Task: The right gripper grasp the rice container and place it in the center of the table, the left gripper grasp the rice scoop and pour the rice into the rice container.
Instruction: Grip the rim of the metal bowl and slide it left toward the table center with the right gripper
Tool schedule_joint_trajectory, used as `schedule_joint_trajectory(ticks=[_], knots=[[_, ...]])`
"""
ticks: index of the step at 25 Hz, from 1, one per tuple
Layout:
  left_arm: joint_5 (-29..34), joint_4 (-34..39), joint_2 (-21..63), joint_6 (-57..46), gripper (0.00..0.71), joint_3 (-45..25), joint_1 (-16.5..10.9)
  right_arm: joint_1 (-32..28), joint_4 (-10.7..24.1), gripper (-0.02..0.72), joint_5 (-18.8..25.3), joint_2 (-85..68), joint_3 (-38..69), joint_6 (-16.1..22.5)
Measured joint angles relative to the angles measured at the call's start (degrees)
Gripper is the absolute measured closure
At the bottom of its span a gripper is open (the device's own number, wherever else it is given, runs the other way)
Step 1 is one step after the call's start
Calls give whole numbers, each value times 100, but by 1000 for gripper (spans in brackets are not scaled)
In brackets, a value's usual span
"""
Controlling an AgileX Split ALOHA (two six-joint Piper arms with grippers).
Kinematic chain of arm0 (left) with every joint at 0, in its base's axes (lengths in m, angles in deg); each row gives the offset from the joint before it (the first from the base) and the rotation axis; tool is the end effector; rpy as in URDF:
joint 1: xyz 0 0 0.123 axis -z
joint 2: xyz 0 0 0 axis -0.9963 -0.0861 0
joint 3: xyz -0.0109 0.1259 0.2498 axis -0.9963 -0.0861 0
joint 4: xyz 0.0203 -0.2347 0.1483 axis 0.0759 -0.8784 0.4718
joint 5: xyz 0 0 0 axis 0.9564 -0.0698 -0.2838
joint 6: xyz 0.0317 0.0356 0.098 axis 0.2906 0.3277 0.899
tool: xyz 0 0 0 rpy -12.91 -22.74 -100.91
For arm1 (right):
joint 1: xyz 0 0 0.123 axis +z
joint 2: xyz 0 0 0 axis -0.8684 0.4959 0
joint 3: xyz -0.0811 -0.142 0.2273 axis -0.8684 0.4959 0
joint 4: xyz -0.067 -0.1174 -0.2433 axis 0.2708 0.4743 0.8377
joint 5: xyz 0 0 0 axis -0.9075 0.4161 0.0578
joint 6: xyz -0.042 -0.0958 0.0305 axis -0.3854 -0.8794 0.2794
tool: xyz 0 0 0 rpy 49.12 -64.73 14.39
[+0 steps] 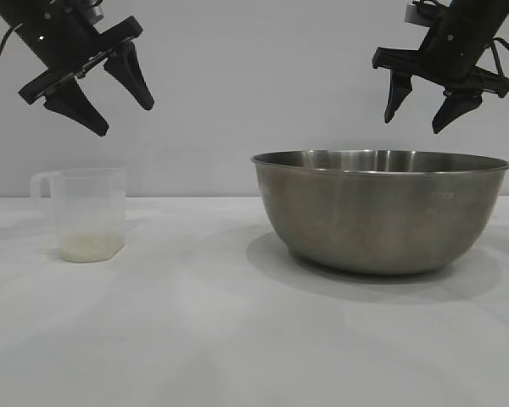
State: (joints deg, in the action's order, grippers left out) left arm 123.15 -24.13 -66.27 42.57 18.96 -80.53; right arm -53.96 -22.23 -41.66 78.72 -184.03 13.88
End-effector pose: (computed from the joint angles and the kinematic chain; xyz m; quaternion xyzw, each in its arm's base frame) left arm 0.4995 -0.0897 0.1894 0.0772 0.9209 -0.2464 0.2919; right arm 0.5278 0.0744 0.1810 0.0166 0.9326 0.1225 0.3392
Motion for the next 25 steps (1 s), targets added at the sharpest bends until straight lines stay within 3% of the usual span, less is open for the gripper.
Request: schedule_joint_trajectory(ticks=[11, 21, 25], knots=[[4, 0, 0, 0, 205, 0, 0, 0, 0, 220, 290, 246, 0, 0], [4, 0, 0, 0, 205, 0, 0, 0, 72, 220, 1478, -156, 0, -363], [4, 0, 0, 0, 205, 0, 0, 0, 108, 220, 2266, -433, 0, -424]])
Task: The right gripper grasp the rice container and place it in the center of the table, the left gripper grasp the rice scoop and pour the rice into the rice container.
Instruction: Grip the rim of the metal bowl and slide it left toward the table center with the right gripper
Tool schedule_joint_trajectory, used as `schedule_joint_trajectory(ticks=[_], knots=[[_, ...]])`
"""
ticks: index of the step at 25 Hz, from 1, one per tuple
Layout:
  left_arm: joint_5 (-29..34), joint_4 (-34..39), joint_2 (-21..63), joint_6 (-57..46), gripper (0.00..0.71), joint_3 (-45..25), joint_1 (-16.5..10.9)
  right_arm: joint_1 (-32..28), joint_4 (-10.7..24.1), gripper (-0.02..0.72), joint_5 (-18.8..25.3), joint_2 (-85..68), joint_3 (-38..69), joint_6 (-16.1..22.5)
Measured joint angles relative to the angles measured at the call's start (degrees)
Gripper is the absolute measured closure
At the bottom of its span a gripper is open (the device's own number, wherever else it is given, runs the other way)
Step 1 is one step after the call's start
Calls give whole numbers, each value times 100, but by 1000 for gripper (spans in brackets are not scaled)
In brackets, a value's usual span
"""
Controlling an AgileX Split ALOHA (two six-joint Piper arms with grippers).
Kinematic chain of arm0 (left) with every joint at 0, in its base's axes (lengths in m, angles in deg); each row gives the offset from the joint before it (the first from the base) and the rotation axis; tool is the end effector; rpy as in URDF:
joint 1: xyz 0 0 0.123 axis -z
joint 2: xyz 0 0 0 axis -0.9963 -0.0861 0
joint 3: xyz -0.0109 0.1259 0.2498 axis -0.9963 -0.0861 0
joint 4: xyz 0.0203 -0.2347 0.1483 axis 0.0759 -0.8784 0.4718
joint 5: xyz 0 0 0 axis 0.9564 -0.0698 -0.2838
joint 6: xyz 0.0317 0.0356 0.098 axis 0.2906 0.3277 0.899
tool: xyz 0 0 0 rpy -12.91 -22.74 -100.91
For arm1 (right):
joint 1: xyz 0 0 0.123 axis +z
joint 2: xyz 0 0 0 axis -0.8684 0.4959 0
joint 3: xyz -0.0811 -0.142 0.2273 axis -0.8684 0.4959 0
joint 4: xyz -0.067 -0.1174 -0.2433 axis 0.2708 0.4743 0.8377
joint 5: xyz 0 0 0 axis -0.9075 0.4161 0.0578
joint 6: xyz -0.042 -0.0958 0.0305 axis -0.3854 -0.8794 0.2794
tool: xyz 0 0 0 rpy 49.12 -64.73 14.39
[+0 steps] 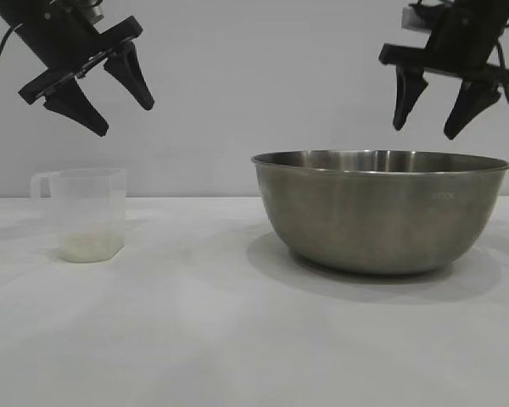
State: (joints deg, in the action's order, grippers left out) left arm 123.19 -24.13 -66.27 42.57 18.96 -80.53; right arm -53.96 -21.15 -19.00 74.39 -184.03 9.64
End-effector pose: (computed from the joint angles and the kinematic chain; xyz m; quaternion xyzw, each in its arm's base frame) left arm 0.4994 -0.0897 0.1894 0.0773 0.9210 -0.2465 0.2916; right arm 0.4859 0.0769 0.1982 -0.0547 0.9727 0.1188 0.1915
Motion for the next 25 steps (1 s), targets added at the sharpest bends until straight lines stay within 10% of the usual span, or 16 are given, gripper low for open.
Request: schedule_joint_trajectory(ticks=[7, 17, 25], knots=[[0, 0, 0, 0, 205, 0, 0, 0, -89, 220, 1477, -51, 0, -36], [0, 0, 0, 0, 205, 0, 0, 0, -201, 220, 1600, 148, 0, -25], [0, 0, 0, 0, 205, 0, 0, 0, -201, 372, 1589, 428, 0, -17]])
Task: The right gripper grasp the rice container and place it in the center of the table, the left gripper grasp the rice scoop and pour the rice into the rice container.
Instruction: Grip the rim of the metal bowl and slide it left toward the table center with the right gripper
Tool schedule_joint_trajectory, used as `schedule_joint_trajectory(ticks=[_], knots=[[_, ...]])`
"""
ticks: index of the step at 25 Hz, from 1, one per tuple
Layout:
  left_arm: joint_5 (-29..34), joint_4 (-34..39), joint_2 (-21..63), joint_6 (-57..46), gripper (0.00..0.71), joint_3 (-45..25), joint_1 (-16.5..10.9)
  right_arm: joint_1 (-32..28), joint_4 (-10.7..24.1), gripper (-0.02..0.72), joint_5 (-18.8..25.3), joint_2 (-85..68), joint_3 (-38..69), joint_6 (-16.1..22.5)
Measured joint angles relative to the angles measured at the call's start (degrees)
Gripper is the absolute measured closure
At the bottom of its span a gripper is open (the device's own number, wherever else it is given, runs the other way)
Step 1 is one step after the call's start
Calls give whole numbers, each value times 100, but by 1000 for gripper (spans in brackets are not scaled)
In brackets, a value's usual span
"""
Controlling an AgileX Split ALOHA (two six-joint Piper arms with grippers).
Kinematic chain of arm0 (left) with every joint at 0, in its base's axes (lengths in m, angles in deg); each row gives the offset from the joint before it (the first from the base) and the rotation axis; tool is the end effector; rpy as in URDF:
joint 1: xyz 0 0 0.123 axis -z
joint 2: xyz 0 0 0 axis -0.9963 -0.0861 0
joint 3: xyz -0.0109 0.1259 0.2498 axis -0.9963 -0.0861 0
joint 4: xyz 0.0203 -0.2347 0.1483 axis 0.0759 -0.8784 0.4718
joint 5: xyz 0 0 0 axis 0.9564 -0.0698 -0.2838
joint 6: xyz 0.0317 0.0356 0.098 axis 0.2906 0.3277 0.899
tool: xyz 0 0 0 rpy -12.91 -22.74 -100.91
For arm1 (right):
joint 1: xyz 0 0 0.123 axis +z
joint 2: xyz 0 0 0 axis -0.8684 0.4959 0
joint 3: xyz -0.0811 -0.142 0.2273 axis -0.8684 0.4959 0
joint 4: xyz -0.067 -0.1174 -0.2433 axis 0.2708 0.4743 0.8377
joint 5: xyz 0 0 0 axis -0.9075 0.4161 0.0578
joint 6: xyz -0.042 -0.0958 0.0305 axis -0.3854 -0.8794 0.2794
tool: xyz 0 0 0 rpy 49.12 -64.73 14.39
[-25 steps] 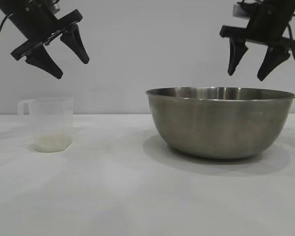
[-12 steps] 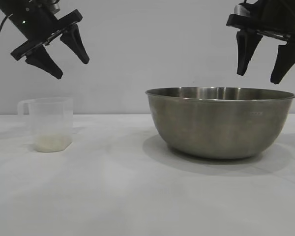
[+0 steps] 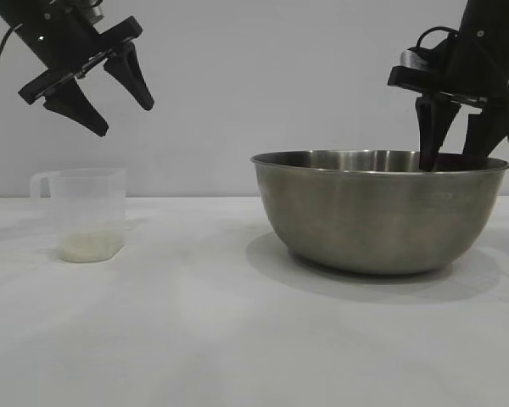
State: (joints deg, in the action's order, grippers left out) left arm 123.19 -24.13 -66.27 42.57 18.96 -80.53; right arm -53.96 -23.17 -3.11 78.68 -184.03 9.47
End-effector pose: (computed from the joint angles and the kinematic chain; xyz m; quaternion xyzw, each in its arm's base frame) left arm 0.4994 -0.0897 0.1894 0.0773 0.9210 -0.2465 0.2916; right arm 0.4603 0.0812 0.1574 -0.0646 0.9878 0.1406 0.0183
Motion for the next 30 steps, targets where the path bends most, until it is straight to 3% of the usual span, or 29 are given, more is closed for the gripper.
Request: schedule_joint_trajectory(ticks=[15, 22, 24, 25, 30], knots=[[0, 0, 0, 0, 205, 0, 0, 0, 114, 372, -22, 196, 285, 0], [0, 0, 0, 0, 205, 0, 0, 0, 114, 617, -22, 196, 285, -10], [0, 0, 0, 0, 205, 0, 0, 0, 114, 622, -22, 196, 285, -21], [0, 0, 0, 0, 205, 0, 0, 0, 114, 703, -22, 196, 285, -34], [0, 0, 0, 0, 205, 0, 0, 0, -24, 703, -22, 196, 285, -73]])
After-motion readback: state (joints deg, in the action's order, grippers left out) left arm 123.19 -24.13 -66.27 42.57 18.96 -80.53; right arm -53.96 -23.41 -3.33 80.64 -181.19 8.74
